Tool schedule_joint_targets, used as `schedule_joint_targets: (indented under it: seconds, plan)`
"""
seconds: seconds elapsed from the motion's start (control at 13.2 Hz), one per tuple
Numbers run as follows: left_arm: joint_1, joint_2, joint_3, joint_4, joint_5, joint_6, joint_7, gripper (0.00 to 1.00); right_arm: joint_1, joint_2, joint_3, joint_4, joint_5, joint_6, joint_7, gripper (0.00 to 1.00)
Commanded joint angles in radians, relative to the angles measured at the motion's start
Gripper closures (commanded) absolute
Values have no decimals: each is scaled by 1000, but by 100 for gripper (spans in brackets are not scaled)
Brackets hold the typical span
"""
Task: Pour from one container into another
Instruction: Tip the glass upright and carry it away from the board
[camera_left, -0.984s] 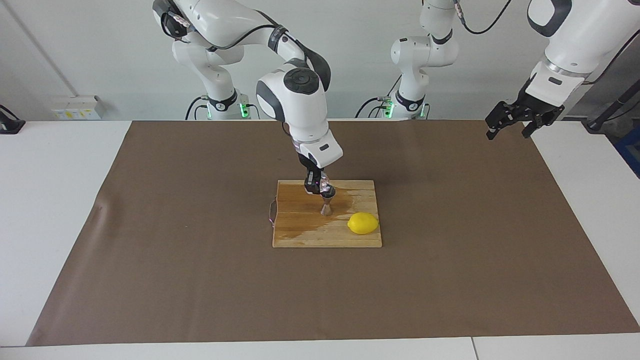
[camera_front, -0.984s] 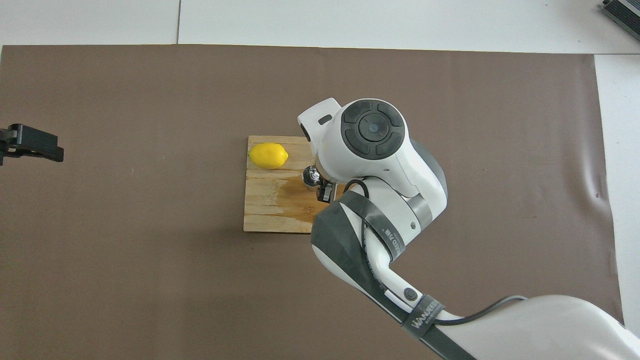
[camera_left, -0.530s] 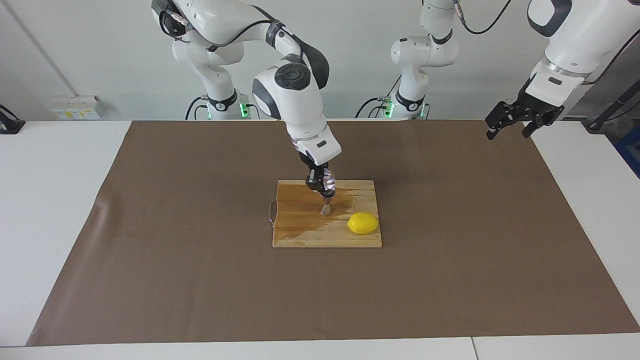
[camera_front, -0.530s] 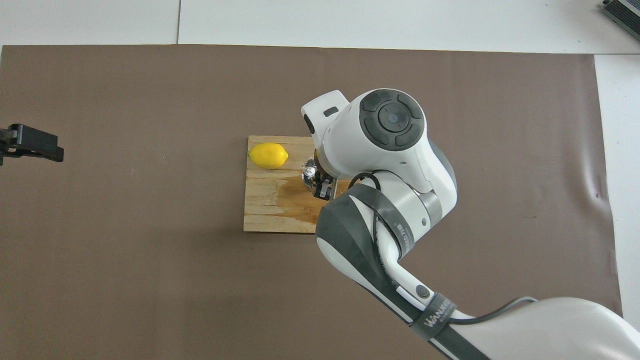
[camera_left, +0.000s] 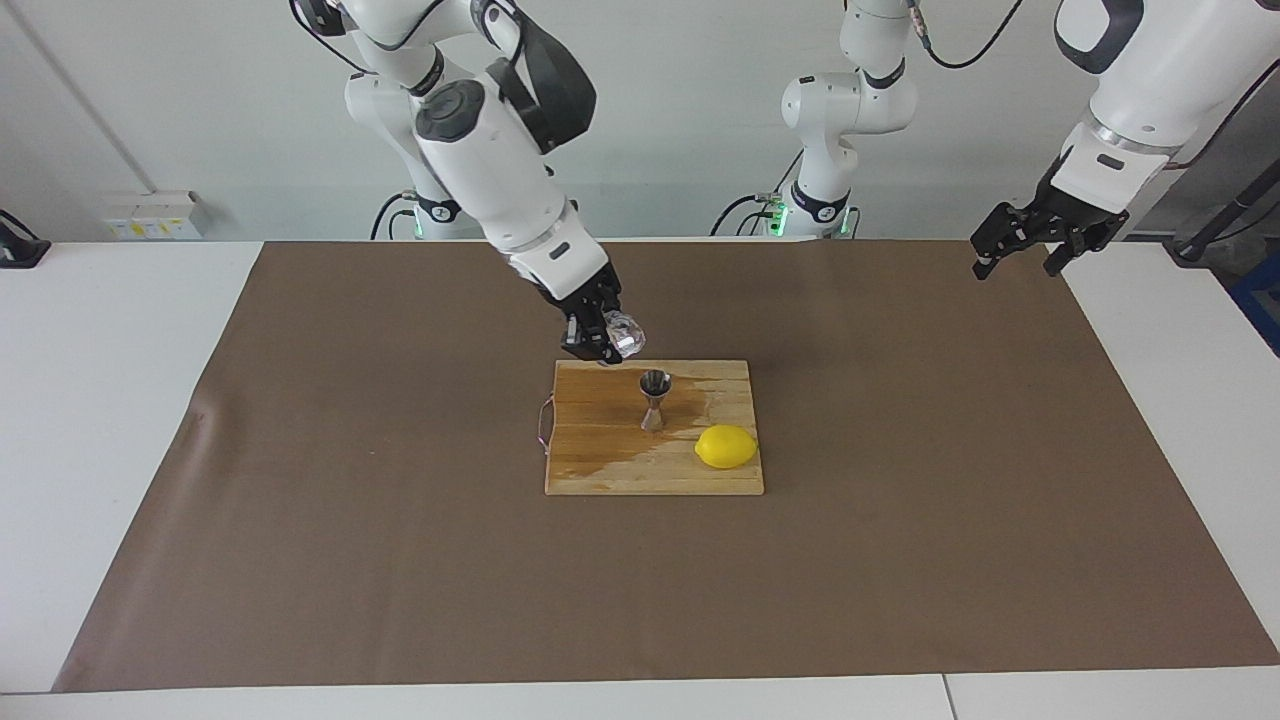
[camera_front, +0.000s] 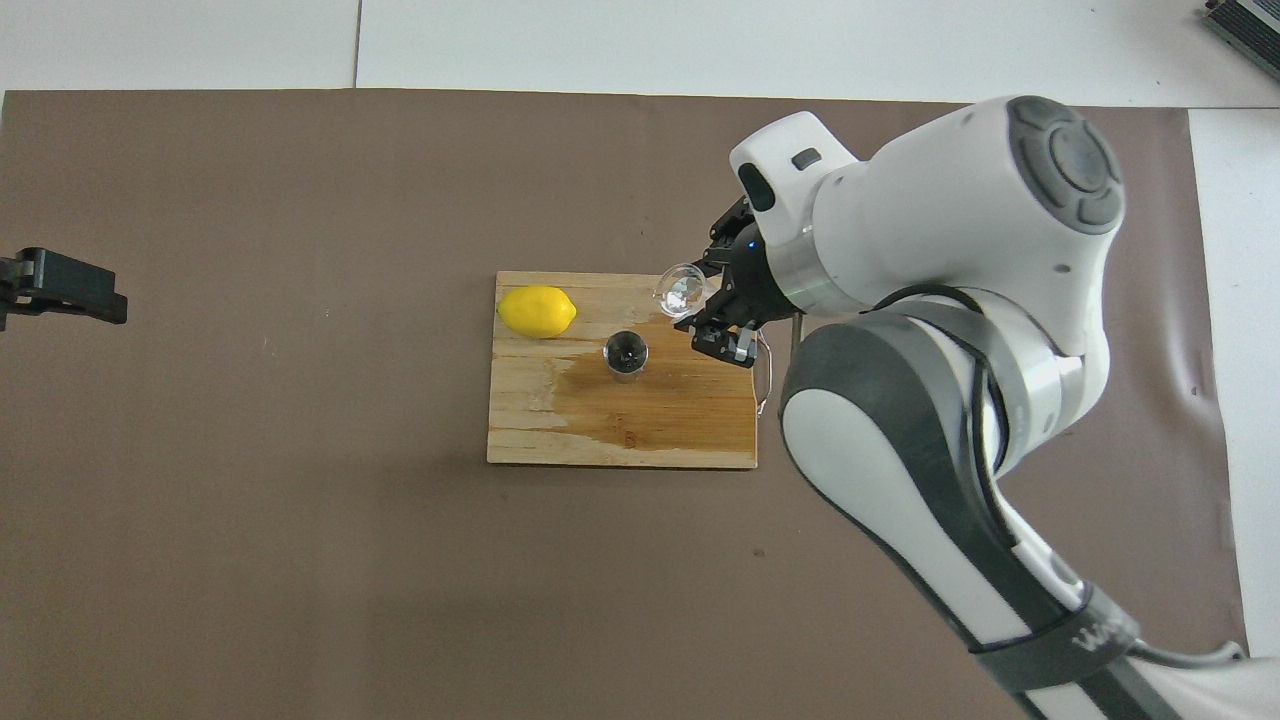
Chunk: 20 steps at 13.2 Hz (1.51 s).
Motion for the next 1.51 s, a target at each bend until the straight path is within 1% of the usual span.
schedule_joint_targets:
  seconds: [0.0,0.08,0.15,0.23,0.38,0.45,0.53,0.61,0.91,1.14,1.44]
  plan:
    - [4,-21,-1,-20,3,-7,3,0,-22,-34,-90,-103,179,42,-257,74]
    - [4,-21,-3,-20,3,-7,3,0,-1,-57,-137,-103,147,27,-242,80]
    - [4,-21,-3,-20,3,-7,3,0,-9,-54,-170,-85,21,-11,-238,80]
    - [4,-21,-1,-20,3,-7,3,0,-10,-60,-171,-82,-33,-27,-237,80]
    - [4,-21,-1,-20,3,-7,3,0,-23,-57,-185,-74,-26,-30,-243,79]
    - [4,-21,-1,-20,3,-7,3,0,-35,-50,-187,-71,-2,-18,-244,79]
    - [4,-21,-1,-20,3,-7,3,0,-39,-37,-199,-69,73,-5,-279,79]
    - [4,-21,-1,-20,3,-7,3,0,-39,-27,-234,-71,126,14,-325,78]
    - [4,-21,-1,-20,3,-7,3,0,-40,-24,-312,-89,194,7,-488,77]
    - [4,-21,-1,-20,3,-7,3,0,-59,-20,-358,-131,282,-1,-615,77]
    - [4,-21,-1,-20,3,-7,3,0,-79,-19,-461,-207,391,-57,-853,76]
